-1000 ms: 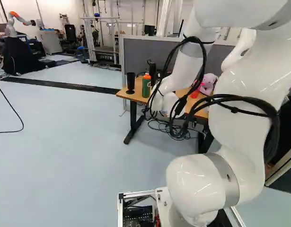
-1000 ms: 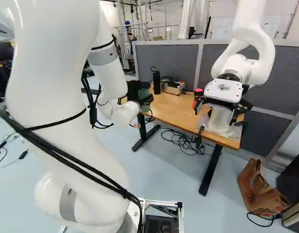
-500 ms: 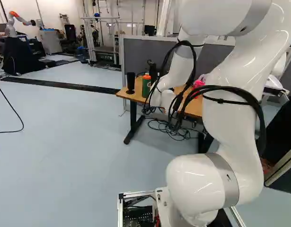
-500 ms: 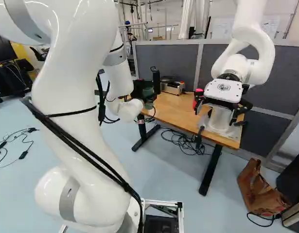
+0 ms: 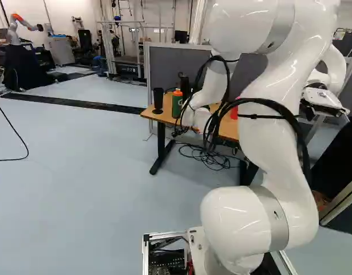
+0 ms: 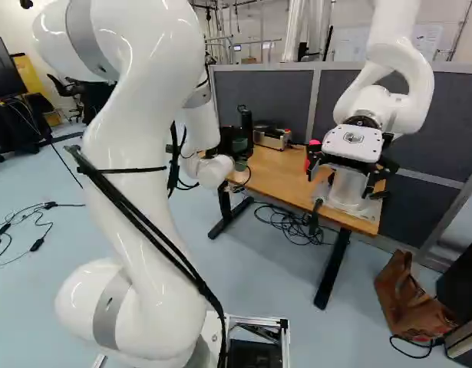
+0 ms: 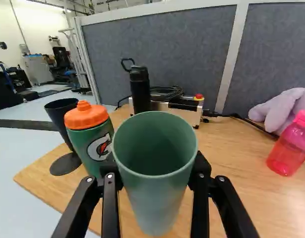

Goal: Place the green cup on the table

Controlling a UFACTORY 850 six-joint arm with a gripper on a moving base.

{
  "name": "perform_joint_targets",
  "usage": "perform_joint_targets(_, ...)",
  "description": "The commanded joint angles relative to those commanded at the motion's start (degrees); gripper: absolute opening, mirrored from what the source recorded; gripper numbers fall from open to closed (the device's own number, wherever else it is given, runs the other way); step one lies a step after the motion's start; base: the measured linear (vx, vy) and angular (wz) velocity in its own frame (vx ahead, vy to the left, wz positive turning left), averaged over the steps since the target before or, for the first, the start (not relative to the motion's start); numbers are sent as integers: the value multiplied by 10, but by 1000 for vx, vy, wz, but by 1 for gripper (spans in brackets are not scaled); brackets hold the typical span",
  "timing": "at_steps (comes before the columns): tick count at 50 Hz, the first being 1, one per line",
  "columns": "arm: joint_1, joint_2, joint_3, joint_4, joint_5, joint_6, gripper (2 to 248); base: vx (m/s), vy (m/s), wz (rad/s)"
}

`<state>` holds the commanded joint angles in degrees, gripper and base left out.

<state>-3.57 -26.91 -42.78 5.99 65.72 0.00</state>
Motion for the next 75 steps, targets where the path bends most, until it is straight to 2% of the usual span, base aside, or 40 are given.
perform_joint_targets(23, -19, -85, -79, 0, 0, 0, 126, 0, 0, 0)
perform_joint_targets(31, -22, -97, -92, 0, 0, 0, 126, 0, 0, 0)
perform_joint_targets(32, -22, -98, -92, 0, 0, 0, 150, 0, 0, 0)
perform_joint_targets(36, -22, -99, -93, 0, 0, 0, 150, 0, 0, 0)
perform_joint_targets(37, -22, -99, -93, 0, 0, 0, 182, 0, 0, 0)
perform_joint_targets(41, -22, -100, -94, 0, 0, 0, 182, 0, 0, 0)
perform_joint_targets(42, -22, -100, -94, 0, 0, 0, 217, 0, 0, 0)
perform_joint_targets(46, -22, -100, -94, 0, 0, 0, 217, 0, 0, 0)
perform_joint_targets(47, -22, -100, -94, 0, 0, 0, 247, 0, 0, 0)
perform_joint_targets(60, -22, -94, -91, 0, 0, 0, 247, 0, 0, 0)
perform_joint_targets(75, -25, -46, -46, 0, 0, 0, 247, 0, 0, 0)
